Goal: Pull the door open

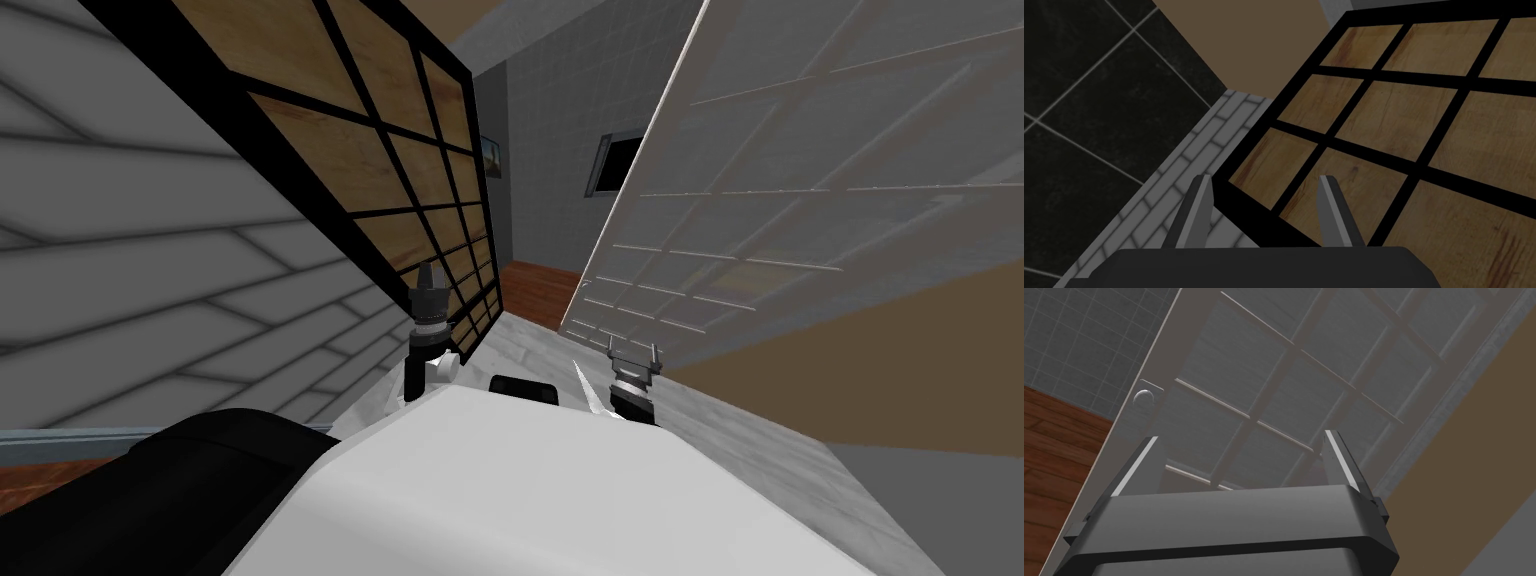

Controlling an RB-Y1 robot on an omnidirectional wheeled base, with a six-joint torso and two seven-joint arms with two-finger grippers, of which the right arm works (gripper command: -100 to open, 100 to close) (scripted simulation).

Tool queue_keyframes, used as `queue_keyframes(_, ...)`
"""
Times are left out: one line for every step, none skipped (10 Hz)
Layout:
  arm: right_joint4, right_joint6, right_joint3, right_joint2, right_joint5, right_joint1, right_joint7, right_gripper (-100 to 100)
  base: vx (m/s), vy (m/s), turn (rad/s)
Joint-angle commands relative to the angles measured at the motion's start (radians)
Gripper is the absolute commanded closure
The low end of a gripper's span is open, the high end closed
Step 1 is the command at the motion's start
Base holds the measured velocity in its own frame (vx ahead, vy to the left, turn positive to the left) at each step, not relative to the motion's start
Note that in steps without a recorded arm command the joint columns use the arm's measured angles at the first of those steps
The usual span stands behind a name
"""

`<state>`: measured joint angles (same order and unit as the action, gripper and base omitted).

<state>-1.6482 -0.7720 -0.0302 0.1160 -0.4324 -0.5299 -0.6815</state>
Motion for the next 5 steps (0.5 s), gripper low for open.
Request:
queue_keyframes(0.029, -0.014, -0.002, 0.002, -0.017, 0.0, -0.034, -100, 0.098, 0.002, 0.106)
queue_keyframes(0.046, -0.022, -0.003, 0.004, -0.028, -0.001, -0.055, -100, 0.099, -0.009, 0.121)
queue_keyframes(0.064, -0.03, -0.004, 0.006, -0.038, -0.001, -0.075, -100, 0.101, -0.012, 0.107)
queue_keyframes(0.081, -0.037, -0.005, 0.008, -0.049, -0.002, -0.095, -100, 0.101, -0.014, 0.114)
queue_keyframes(0.098, -0.045, -0.006, 0.01, -0.059, -0.002, -0.115, -100, 0.105, -0.013, 0.118)
